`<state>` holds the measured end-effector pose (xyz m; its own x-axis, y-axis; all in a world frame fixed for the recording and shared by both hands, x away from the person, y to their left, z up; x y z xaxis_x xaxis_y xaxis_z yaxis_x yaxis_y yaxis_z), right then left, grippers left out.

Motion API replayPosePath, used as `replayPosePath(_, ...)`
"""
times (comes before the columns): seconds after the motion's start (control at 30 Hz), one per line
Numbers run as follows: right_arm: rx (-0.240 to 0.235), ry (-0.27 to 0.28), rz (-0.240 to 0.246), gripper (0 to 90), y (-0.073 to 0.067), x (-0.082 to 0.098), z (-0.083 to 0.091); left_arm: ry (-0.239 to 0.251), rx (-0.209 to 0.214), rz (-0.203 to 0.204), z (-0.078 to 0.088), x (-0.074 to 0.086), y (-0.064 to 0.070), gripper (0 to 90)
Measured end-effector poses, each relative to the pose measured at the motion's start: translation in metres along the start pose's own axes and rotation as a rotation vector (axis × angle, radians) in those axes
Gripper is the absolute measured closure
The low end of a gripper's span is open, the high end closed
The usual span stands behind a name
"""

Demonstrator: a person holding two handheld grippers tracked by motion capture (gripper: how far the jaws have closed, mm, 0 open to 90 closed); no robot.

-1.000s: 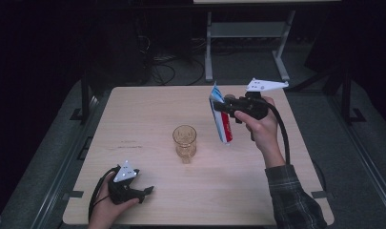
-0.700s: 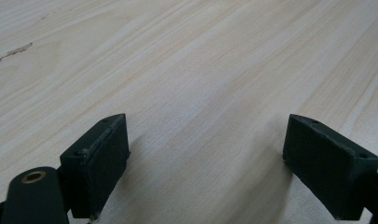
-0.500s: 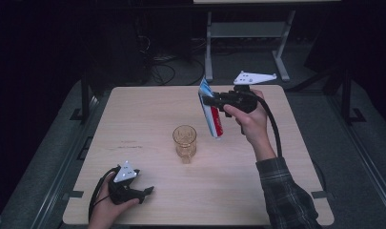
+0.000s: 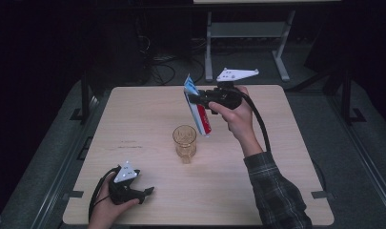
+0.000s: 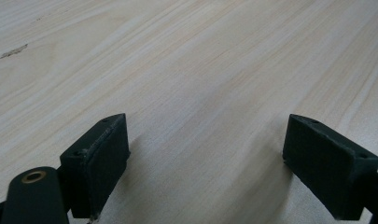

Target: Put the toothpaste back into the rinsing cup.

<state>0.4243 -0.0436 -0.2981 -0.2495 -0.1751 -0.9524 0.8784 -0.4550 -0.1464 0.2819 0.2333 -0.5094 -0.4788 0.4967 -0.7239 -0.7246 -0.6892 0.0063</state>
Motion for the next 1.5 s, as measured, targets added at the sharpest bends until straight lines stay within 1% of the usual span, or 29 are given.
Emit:
replayPosePath(0.3,-0.014,-0.001,0.009,72.8,-0.004,-0.004,-0.021,0.002,0.007,0.0,0.0,0.0,0.002,13.5)
replayPosePath(0.53,-0.013,-0.007,-0.005,72.7,-0.003,-0.001,-0.032,0.002,0.009,-0.003,0.0,0.0,0.002,13.6)
replayPosePath(0.6,-0.012,-0.013,0.001,72.7,-0.002,0.0,-0.036,0.002,0.009,-0.003,0.0,0.0,0.002,13.6)
replayPosePath(0.8,-0.012,-0.023,-0.001,72.6,-0.002,0.003,-0.046,0.0,0.01,-0.007,0.0,0.0,0.002,13.6)
replayPosePath(1.1,-0.016,-0.042,0.01,72.5,-0.004,0.008,-0.057,0.001,0.012,-0.008,0.0,0.0,0.002,13.6)
replayPosePath(1.13,-0.015,-0.043,0.016,72.5,-0.004,0.009,-0.058,0.001,0.012,-0.008,0.0,0.0,0.002,13.6)
replayPosePath(1.3,-0.02,-0.044,0.011,72.4,-0.006,0.012,-0.062,0.002,0.012,-0.007,-0.001,0.0,0.003,13.6)
replayPosePath(1.5,-0.021,-0.055,0.001,72.4,-0.004,0.021,-0.067,-0.002,0.013,-0.013,0.0,0.0,0.003,13.6)
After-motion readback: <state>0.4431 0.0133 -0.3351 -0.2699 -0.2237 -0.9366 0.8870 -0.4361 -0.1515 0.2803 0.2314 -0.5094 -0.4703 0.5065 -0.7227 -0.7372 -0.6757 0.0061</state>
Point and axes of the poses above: each handheld gripper's, and its own axes: z roughly backward along the jaws, x roughly out of its underside, y roughly to its right, the point moved 5 cm from there along -z, roughly forward along the jaws, and after that the axes turned 1 degree about z, right-handed, at the moved point
